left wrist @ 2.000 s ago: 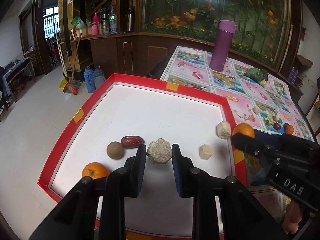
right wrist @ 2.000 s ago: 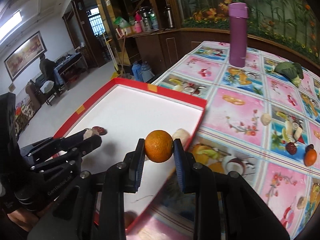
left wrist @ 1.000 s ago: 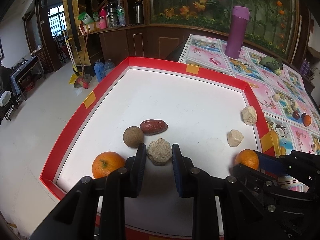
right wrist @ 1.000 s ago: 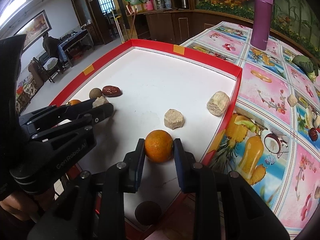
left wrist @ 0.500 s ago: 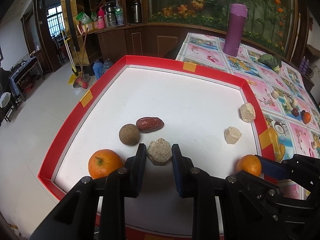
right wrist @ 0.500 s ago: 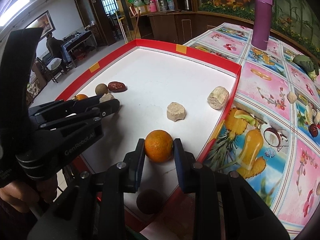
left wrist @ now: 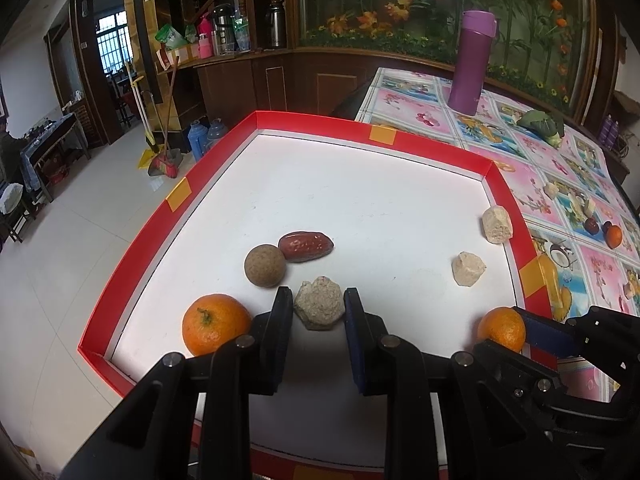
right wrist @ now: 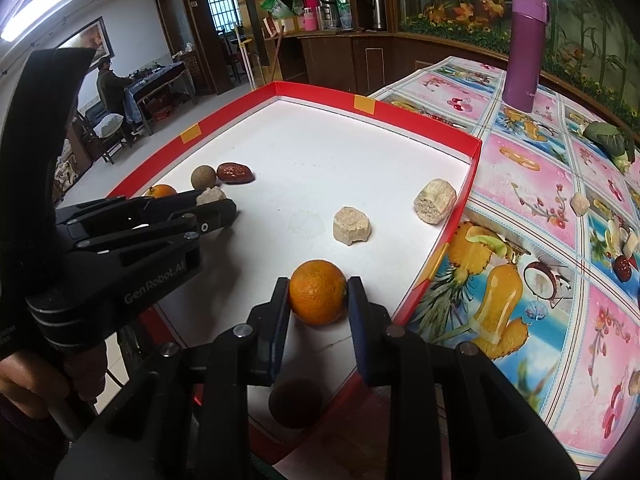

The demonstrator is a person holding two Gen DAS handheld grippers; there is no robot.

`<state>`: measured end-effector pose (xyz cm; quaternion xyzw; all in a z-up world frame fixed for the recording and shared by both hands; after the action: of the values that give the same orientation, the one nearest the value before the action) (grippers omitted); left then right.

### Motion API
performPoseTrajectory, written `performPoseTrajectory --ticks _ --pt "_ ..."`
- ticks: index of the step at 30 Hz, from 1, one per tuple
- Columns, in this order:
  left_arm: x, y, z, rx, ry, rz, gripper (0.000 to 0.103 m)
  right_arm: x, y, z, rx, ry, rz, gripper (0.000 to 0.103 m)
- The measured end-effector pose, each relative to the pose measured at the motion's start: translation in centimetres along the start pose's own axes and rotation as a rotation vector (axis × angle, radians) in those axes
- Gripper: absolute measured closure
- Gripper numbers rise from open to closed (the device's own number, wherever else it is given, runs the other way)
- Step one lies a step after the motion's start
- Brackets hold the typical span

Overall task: Organize fruits
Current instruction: 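Carry the beige chunk and the orange over the white tray with both tools, then open both tools to drop the chunk and orange into the tray, then move both open tools back to the fruit pile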

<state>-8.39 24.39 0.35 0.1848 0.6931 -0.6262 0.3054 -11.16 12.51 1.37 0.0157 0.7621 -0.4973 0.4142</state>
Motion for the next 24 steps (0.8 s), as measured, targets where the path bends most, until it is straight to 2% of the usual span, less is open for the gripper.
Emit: performPoseTrajectory --ticks 6,10,13,15,17,24 --pt "0.1 -0.1 0.0 0.007 -0.003 -0.002 0.072 0.1 -0.1 -0.4 0.004 -0.029 0.007 0.071" --pt "0.2 -0.4 0.3 0.003 0.003 0.009 0.059 0.2 -0.5 0.3 -0.072 0.006 0.028 0.068" --pt "0.1 -1.1 0.5 -0.012 0.004 0.037 0.053 0.3 -1.1 1.5 -0.129 0.075 0.066 0.068" --pt "0.0 -1.6 0.5 -0.017 0.002 0.052 0.049 0.2 -1.4 1.9 -0.133 0.098 0.084 0.067" --pt "0.0 -2.0 0.5 -0.022 0.002 0.065 0.046 0.1 -1.6 2.3 -0.128 0.117 0.101 0.061" --pt "0.0 -3.2 1.1 -0.053 0.014 0.083 0.039 0.2 -3.4 3.9 -0.117 0.183 0.186 0.06"
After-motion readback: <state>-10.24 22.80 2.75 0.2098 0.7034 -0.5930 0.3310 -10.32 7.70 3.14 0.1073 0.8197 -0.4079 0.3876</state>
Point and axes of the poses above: each gripper's, at about its wrist camera, not at the fingertips, and y roughly the way its jaws point, z to its right, x to its underside, the point moved 2 cm from there along y, roughly the way its jaws point, and after that the axes turned 1 degree about -z, right-handed, at the moved point
